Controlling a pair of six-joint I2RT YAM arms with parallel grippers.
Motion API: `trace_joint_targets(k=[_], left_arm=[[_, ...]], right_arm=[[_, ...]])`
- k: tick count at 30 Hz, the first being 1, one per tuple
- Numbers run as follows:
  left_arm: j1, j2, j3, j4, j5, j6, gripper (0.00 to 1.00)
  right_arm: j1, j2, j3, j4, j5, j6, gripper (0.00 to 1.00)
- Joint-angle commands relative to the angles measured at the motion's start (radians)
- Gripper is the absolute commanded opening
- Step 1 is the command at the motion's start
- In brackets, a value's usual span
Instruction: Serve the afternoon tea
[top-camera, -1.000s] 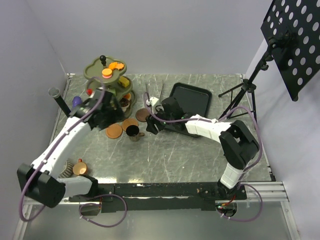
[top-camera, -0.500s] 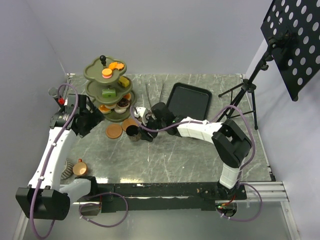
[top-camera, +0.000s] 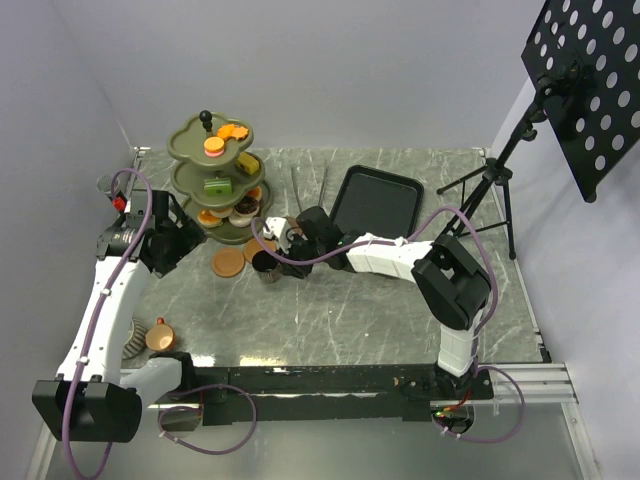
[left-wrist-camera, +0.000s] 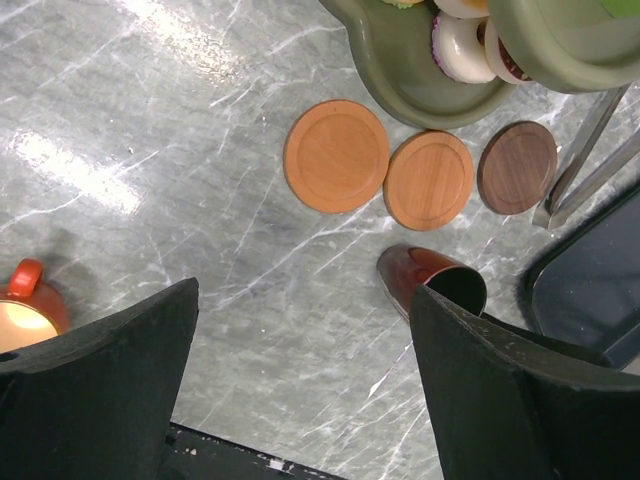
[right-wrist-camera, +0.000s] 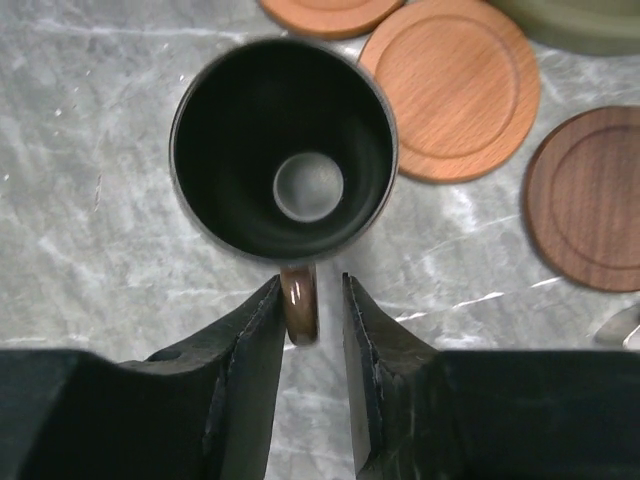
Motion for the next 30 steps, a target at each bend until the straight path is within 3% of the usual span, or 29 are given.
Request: trace_joint_targets(k=[1, 3, 9, 14, 18, 30], left_arm=[[0.010, -0.022, 0.023, -0.011, -0.007, 0.026, 0.91], [0.013, -0.020, 0.021, -0.011, -0.005, 0.031, 0.91], [0.027, -0.019, 0.015, -0.011, -0.010, 0.052, 0.91], [0.036, -0.022, 0.006, -0.005, -0.008, 0.060, 0.91], [0.036, -0.034, 0.000, 0.003, -0.013, 0.049, 0.91], [0.071, -0.065, 0.021, 0.017, -0.040, 0.039, 0.92]], right_arm=[[0.012, 0.021, 0.065, 0.055, 0.004, -0.032, 0.36], [0.015, 0.031, 0.075, 0.051, -0.003, -0.044, 0.34], [0.021, 0.020, 0.115, -0.012, 0.011, -0.055, 0.00], [0.017, -0.060, 0.103, 0.017, 0.118, 0.000, 0.00], [-0.034, -0.115, 0.063, 0.153, 0.176, 0.109, 0.00], [-0.141, 0.040, 0.198, 0.157, 0.224, 0.138, 0.00]])
